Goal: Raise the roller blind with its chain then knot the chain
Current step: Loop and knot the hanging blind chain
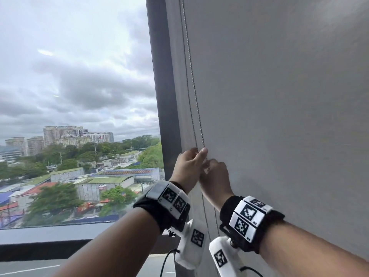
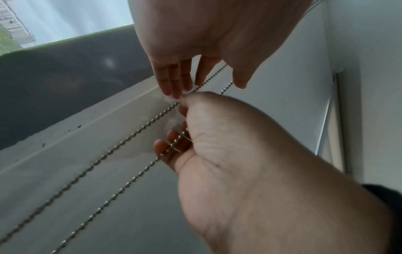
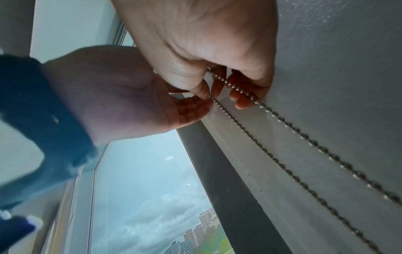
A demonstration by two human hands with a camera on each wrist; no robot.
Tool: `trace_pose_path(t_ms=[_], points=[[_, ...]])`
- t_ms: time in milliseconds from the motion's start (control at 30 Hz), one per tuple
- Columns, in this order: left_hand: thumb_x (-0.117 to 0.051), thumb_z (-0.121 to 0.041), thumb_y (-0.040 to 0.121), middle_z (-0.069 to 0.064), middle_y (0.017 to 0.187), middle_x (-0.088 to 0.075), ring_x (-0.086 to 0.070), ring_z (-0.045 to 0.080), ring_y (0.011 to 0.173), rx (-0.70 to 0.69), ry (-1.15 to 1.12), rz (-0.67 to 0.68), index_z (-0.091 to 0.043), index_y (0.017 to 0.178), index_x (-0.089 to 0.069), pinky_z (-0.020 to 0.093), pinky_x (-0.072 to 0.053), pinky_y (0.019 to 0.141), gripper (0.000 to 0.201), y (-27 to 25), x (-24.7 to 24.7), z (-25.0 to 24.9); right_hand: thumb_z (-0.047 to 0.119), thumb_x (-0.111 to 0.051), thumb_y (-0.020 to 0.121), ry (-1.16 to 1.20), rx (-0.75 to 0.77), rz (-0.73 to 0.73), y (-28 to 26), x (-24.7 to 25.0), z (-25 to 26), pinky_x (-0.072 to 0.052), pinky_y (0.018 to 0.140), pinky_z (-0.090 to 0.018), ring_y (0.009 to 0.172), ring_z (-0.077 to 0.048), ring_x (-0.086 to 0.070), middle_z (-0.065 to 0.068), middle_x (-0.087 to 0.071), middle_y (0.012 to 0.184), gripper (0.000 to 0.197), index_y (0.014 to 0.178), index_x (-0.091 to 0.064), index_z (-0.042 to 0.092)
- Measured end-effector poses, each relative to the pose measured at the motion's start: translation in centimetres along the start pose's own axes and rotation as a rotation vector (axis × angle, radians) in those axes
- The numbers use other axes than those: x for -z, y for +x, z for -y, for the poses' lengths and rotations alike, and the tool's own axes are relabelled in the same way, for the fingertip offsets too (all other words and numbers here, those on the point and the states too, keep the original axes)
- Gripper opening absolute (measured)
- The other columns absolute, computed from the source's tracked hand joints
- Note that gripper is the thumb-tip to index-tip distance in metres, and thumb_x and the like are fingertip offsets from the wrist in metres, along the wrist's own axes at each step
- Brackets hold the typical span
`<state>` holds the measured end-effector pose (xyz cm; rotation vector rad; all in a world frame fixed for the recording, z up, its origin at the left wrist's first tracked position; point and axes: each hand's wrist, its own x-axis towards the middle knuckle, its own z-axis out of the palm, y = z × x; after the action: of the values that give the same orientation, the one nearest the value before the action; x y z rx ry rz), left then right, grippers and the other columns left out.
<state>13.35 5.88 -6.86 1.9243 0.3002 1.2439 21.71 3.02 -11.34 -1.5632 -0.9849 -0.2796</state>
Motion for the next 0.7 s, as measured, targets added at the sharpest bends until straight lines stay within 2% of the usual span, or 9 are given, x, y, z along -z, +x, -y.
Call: trace_pose_path(t_ms=[133, 233, 300, 367, 400, 467, 567, 633, 700], points=[[-0.058, -0.037, 0.085, 0.003, 0.065, -0.056, -0.051, 0.016, 0.061, 0.013, 0.074, -0.013, -0.002, 0.076, -0.058, 0.034, -0.043, 0.066, 0.036, -0.1, -0.9, -0.2, 0.024, -0.053, 0.090, -0.147, 0.102, 0.014, -0.4, -0.3, 0.0, -0.029, 0.061, -0.016, 0.088, -0.018, -0.061, 0.000, -0.063, 0.095, 0.022, 0.105, -0.063, 0.011], [-0.056, -0.040, 0.080, 0.008, 0.075, -0.064, -0.060, 0.021, 0.074, 0.022, 0.088, -0.030, -0.002, 0.087, -0.064, 0.038, -0.048, 0.080, 0.040, -0.1, -1.1, 0.0, 0.024, -0.049, 0.095, -0.136, 0.133, 0.047, -1.0, 0.5, 1.1, -0.032, 0.060, -0.014, 0.072, -0.005, -0.049, 0.014, -0.048, 0.085, 0.021, 0.112, -0.055, 0.013], [-0.056, -0.028, 0.088, 0.002, 0.071, -0.062, -0.057, 0.017, 0.070, 0.018, 0.079, -0.044, -0.005, 0.084, -0.067, 0.032, -0.047, 0.076, 0.026, -0.3, -1.0, -0.3, 0.023, -0.049, 0.096, -0.053, 0.097, 0.084, -1.8, 1.3, 1.6, -0.035, 0.053, -0.017, 0.069, -0.011, -0.053, 0.011, -0.052, 0.081, 0.018, 0.109, -0.053, 0.012], [-0.055, -0.019, 0.091, 0.002, 0.069, -0.062, -0.056, 0.015, 0.065, 0.042, 0.055, -0.075, -0.010, 0.077, -0.066, 0.027, -0.047, 0.067, 0.021, -0.4, -0.8, -0.7, 0.021, -0.047, 0.097, 0.000, 0.119, 0.133, -2.6, 1.9, 1.7, -0.038, 0.059, -0.028, 0.074, -0.023, -0.060, 0.000, -0.063, 0.080, 0.014, 0.096, -0.058, 0.011], [-0.052, -0.016, 0.093, 0.004, 0.068, -0.063, -0.057, 0.015, 0.062, 0.070, 0.004, -0.083, -0.010, 0.075, -0.064, 0.024, -0.047, 0.060, 0.023, -0.7, -0.7, -1.0, 0.021, -0.047, 0.097, 0.051, 0.120, 0.175, -3.2, 2.3, 1.7, -0.038, 0.061, -0.032, 0.069, -0.023, -0.058, -0.002, -0.064, 0.075, 0.020, 0.085, -0.059, 0.012], [-0.046, -0.012, 0.096, 0.008, 0.062, -0.059, -0.057, 0.020, 0.056, 0.144, -0.141, -0.073, -0.008, 0.074, -0.059, 0.025, -0.049, 0.052, 0.026, -1.3, -0.4, -1.5, 0.024, -0.049, 0.098, 0.198, 0.040, 0.303, -4.6, 3.2, 1.3, -0.039, 0.060, -0.033, 0.056, -0.016, -0.050, -0.002, -0.057, 0.062, 0.031, 0.071, -0.056, 0.013], [-0.039, -0.010, 0.099, 0.004, 0.054, -0.045, -0.050, 0.017, 0.041, 0.191, -0.313, -0.048, -0.004, 0.075, -0.053, 0.031, -0.054, 0.050, 0.028, -2.6, 0.2, -2.3, 0.025, -0.052, 0.099, 0.477, -0.177, 0.541, -6.4, 5.2, -0.1, -0.047, 0.064, -0.032, 0.055, -0.016, -0.053, -0.001, -0.052, 0.059, 0.028, 0.077, -0.057, 0.010], [-0.037, -0.010, 0.100, 0.003, 0.053, -0.040, -0.043, 0.013, 0.038, 0.193, -0.347, -0.030, -0.005, 0.076, -0.052, 0.029, -0.052, 0.047, 0.029, -3.3, 0.6, -2.8, 0.021, -0.055, 0.098, 0.638, -0.310, 0.671, -7.1, 6.3, -1.0, -0.049, 0.058, -0.030, 0.052, -0.017, -0.051, -0.001, -0.048, 0.060, 0.026, 0.073, -0.055, 0.011], [-0.036, -0.010, 0.100, 0.004, 0.054, -0.038, -0.040, 0.012, 0.037, 0.195, -0.359, -0.014, -0.005, 0.075, -0.051, 0.026, -0.049, 0.043, 0.029, -3.9, 1.1, -3.2, 0.014, -0.056, 0.095, 0.658, -0.367, 0.697, -7.2, 7.5, -1.2, -0.043, 0.052, -0.027, 0.050, -0.015, -0.043, -0.001, -0.044, 0.060, 0.026, 0.069, -0.053, 0.012]])
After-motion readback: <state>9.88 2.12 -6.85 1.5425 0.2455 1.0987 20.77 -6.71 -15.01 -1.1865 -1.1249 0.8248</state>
